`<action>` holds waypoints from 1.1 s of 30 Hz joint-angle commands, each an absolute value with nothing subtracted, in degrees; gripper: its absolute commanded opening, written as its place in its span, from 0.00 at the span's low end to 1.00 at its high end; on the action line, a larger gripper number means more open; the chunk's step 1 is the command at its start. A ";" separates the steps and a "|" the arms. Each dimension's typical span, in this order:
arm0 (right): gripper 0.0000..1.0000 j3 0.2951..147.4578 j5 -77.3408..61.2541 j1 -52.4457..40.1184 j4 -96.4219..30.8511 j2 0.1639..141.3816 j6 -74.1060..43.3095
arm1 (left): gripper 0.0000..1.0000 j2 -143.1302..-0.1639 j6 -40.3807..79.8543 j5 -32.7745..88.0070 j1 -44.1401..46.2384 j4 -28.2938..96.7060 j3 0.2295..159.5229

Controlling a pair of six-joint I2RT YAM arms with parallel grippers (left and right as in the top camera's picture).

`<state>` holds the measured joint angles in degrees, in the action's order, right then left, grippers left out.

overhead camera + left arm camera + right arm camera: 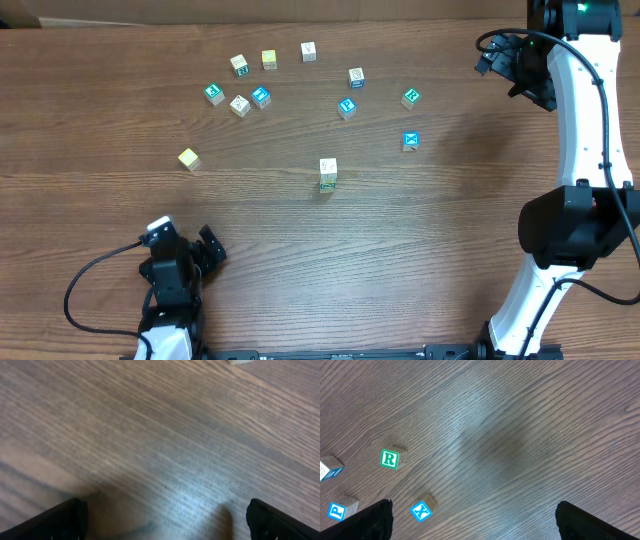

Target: Form a tower

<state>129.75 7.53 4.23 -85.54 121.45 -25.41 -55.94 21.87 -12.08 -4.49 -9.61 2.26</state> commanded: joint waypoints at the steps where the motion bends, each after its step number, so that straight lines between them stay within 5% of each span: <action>1: 1.00 130.47 7.90 4.25 -85.36 120.88 -25.04 | 1.00 -52.14 22.24 -12.10 -4.54 -4.34 0.23; 6: 1.00 130.47 7.90 4.25 -85.36 120.88 -25.04 | 1.00 -43.46 21.78 -12.62 -4.54 3.70 0.23; 33: 1.00 130.47 7.90 4.25 -85.36 120.88 -25.04 | 1.00 -7.75 5.04 -7.44 -1.69 4.29 0.34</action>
